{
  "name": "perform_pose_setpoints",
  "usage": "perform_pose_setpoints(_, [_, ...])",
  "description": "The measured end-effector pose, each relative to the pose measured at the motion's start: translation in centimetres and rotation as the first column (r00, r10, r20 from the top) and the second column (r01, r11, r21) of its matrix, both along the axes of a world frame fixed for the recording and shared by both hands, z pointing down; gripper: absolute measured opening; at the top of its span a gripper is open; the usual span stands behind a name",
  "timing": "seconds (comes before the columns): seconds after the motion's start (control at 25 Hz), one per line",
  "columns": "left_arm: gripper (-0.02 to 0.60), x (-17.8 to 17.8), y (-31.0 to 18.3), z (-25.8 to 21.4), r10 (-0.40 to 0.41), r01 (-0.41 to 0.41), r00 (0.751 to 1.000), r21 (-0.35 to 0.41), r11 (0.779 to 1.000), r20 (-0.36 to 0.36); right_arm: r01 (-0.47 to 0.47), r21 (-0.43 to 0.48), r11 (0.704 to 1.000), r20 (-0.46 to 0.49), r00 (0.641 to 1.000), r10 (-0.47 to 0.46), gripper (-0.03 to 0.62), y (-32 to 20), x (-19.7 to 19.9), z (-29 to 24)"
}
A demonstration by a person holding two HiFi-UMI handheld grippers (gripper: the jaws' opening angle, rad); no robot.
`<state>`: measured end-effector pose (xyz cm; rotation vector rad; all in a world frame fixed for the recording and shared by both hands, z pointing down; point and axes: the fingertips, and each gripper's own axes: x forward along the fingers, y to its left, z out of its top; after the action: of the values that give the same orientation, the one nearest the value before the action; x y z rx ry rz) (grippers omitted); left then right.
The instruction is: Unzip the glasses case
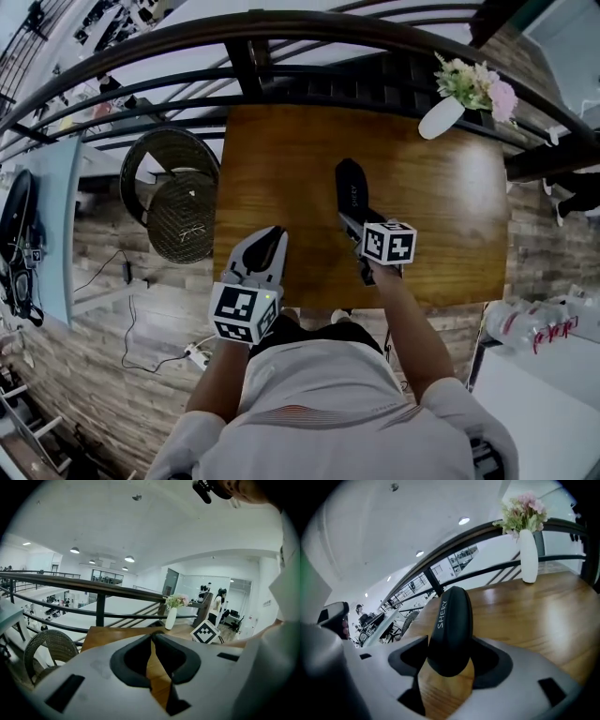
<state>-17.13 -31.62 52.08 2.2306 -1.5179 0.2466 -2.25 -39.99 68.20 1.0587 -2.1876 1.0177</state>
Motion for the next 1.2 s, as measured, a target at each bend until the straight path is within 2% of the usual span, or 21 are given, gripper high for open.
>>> perform_pose_setpoints(0.12, [0.038,1.6,-0.7,-1.7,0.038,-0.038,0.999,0.031,0.999,-0.010,-0.001,0.094,0.996,0.028,1.000,-0.002,0.333,0.2,1.4,-4.4])
perform_pose_setpoints(0.24, [0.038,3.4,-1.6,-3.9,0.076,-0.075,0.997,0.074,0.995,-0.019,-0.004,0.204,0.979,0.058,0.998,-0.008,0.333,0.4,3.1,-9.7])
perform_pose_setpoints(0.4, [0.038,5.8,-3.0,-7.2,0.120,-0.116,0.993,0.148,0.982,-0.019,-0.043,0.346,0.937,0.098,0.995,0.009,0.333,0.6,6.0,-16.7])
perform_pose_setpoints(0.56, [0.038,7.9,-4.4,-10.0,0.157,-0.151,0.988,0.216,0.965,-0.011,-0.098,0.465,0.880,0.133,0.990,0.040,0.333,0.4,8.9,-22.5])
perform_pose_setpoints(0.64, [0.038,8.8,-4.8,-11.1,0.171,-0.164,0.985,0.242,0.956,-0.008,-0.114,0.507,0.854,0.146,0.988,0.045,0.333,0.4,10.2,-24.6])
perform_pose_setpoints(0.76, [0.038,10.1,-4.5,-12.1,0.186,-0.177,0.983,0.258,0.950,-0.008,-0.115,0.532,0.839,0.155,0.987,0.037,0.334,1.2,11.5,-26.1])
perform_pose_setpoints(0.88, [0.038,11.5,-4.3,-13.4,0.244,-0.216,0.967,0.280,0.935,-0.068,-0.098,0.553,0.827,0.175,0.985,0.000,0.334,1.8,11.8,-27.1])
perform_pose_setpoints(0.96, [0.039,12.9,-3.7,-14.6,0.328,-0.272,0.932,0.300,0.914,-0.156,-0.061,0.572,0.818,0.187,0.981,-0.058,0.334,2.7,11.5,-27.8])
perform_pose_setpoints(1.08, [0.061,15.1,-2.8,-16.4,0.460,-0.370,0.844,0.322,0.872,-0.277,0.003,0.586,0.811,0.205,0.967,-0.151,0.334,4.1,10.9,-28.8])
perform_pose_setpoints(1.2, [0.233,17.1,-2.1,-17.5,0.563,-0.468,0.730,0.318,0.825,-0.386,0.082,0.614,0.785,0.199,0.947,-0.254,0.334,5.5,9.9,-29.9])
